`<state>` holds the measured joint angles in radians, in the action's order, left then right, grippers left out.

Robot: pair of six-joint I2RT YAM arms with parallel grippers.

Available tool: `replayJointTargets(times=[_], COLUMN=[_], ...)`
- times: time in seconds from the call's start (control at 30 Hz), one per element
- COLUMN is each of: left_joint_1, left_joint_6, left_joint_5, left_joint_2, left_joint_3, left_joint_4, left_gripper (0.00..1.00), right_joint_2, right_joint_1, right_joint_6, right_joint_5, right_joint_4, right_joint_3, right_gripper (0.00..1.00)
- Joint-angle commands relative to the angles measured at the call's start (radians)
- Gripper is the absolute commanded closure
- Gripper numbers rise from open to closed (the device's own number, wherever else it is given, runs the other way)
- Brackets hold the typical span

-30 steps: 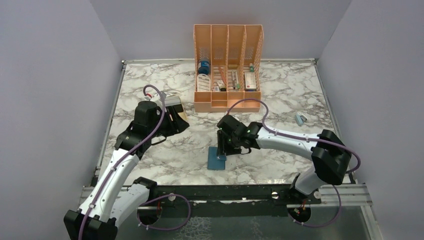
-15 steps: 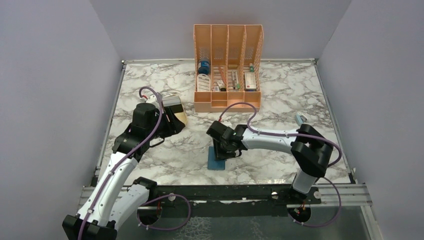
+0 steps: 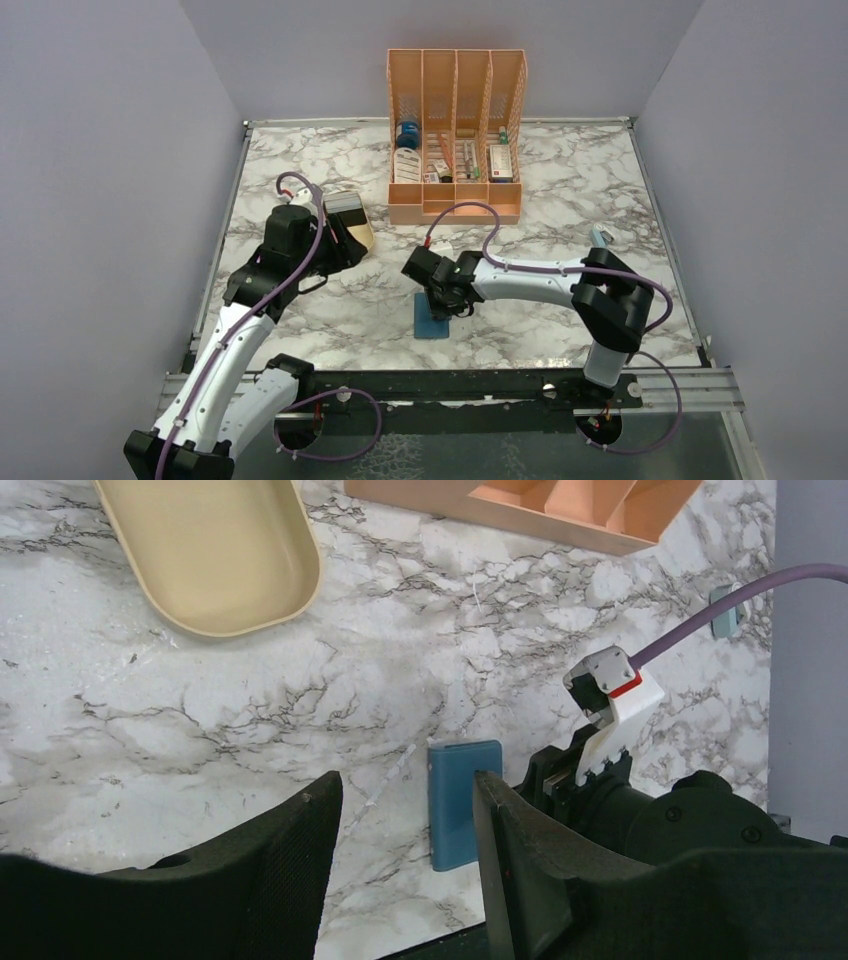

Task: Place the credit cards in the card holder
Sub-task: Open the card holder at the center of the board.

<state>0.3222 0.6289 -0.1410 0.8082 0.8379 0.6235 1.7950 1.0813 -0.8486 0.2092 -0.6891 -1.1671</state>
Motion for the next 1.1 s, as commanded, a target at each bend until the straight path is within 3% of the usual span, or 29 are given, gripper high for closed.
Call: replayJointTargets(times=[0.0,0.4,0.7,0.97,1.07], left_joint_1=[0.001,0.002,0.011,0.062,0.069], left_joint_6=[0.009,0.063,0.134,0.287,0.337], left_joint_5=[-0.006,-0.177,-0.313,-0.41,-0.464], left_joint_2=[0.02,0.12,0.153,0.194,0.23], left_joint_3=[-0.002,-0.075,-0.183,-0.363,-0.405], left_joint_4=[0.011,-0.052,-0.155,-0.385,-0.478], left_gripper=[0.47,0.52,0.63,0.66,0.61], right_joint_2=[-0.003,-0.066,-0.132,-0.267,-0.322], right_joint_1=[-0.006,-0.005,-0.005,-0.005,-0.005], right_joint_6=[0.067,0.115,0.179,0.213,0.207], right_joint_5=[0.081,0.027,-0.023,-0.099,-0.105], right_joint_4=[0.056,0.148,0.228,0.405,0.469], right_joint_3=[0.06,0.106,0.16,0.304,0.353], right_gripper=[0.96,0.99,0.99,0.99,0.99])
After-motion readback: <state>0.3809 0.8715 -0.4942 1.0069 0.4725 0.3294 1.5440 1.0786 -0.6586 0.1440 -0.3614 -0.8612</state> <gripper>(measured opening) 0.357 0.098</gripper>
